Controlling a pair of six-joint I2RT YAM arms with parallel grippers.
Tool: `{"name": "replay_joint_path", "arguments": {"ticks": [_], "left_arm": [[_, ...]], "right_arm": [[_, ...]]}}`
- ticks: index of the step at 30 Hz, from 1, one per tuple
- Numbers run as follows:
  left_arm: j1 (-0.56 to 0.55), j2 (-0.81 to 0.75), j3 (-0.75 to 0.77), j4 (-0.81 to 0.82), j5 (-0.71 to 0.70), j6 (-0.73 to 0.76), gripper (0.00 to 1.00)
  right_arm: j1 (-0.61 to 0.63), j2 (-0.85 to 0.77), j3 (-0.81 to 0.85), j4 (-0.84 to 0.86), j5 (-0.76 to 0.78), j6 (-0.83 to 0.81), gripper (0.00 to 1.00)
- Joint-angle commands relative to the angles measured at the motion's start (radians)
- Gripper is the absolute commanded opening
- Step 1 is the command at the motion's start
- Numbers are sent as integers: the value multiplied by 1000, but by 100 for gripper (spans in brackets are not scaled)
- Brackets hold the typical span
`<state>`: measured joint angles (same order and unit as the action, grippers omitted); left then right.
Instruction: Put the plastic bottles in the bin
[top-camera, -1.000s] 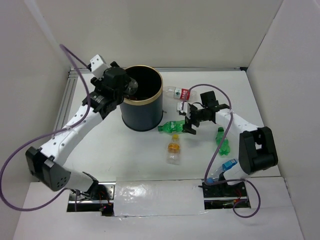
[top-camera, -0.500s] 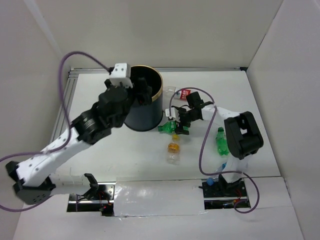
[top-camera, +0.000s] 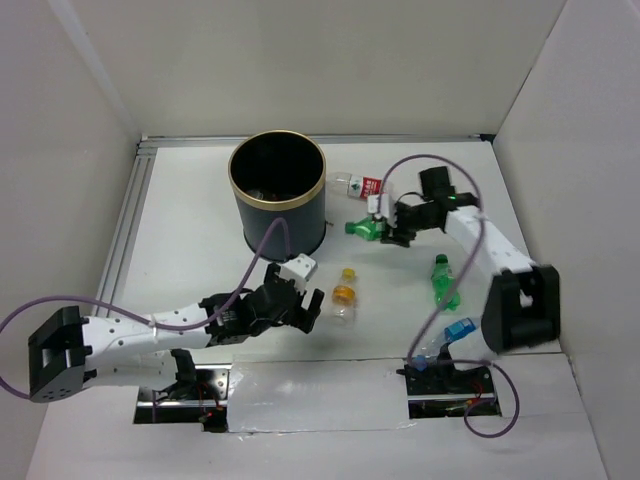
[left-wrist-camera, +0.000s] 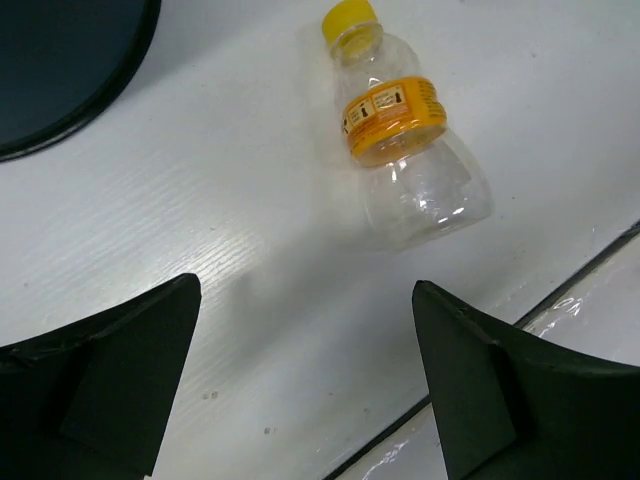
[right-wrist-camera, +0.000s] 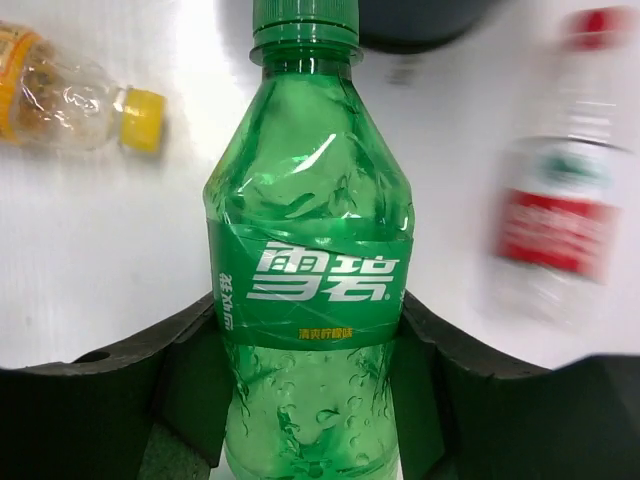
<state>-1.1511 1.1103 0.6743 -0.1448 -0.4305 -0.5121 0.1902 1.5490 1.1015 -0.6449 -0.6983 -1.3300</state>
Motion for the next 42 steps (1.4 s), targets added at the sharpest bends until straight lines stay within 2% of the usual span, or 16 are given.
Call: {"name": "replay_joint_path", "arguments": {"ticks": [1,6,9,14,19,20,23,26,29,30,32,33,35,36,40,42], "left_arm": [[-10,17,-19,306,12,-29,100],[-10,185,-7,396,22,3,100],[-10,250,34,396,22,3,100],[-10,338,70,422,32,-16,100],[-10,462,162,335,-65,-64,100],[-10,485,182,311,-85,-65,100],[-10,591,238,251,-116,-74,98],[-10,678,286,229,-106,-74,88],[-10,703,320,176,-96,-88,58],[-10,714,320,156,-117,-101,47],[-10,714,353,88,-163,-112,26],[-10,714,363,68,-172,-112,21],[-21,633,375,54,-200,-112,16],[-21,593,384,54,-200,-79,12],[-21,392,474,100,-266,85,10],[10,335,560,143,-310,164,10]], "right_arm": [[-80,-260,73,-131,-138,-69,6],[-60,-232,286,63,-236,188,9],[49,-63,518,152,-225,371,17],[239,205,867,194,-169,500,29],[327,450,1112,96,-135,619,93],[327,450,1123,96,-113,650,98],[315,402,1048,183,-42,784,100],[269,317,967,222,119,938,100],[177,225,887,170,164,989,100],[137,202,826,151,254,1009,100],[83,146,772,65,310,1046,93],[54,131,712,35,365,1064,85],[-36,91,655,-62,381,1088,67],[-67,91,628,-93,396,1101,66],[-217,65,470,-220,442,1101,68],[-244,65,430,-271,476,1101,75]]}}
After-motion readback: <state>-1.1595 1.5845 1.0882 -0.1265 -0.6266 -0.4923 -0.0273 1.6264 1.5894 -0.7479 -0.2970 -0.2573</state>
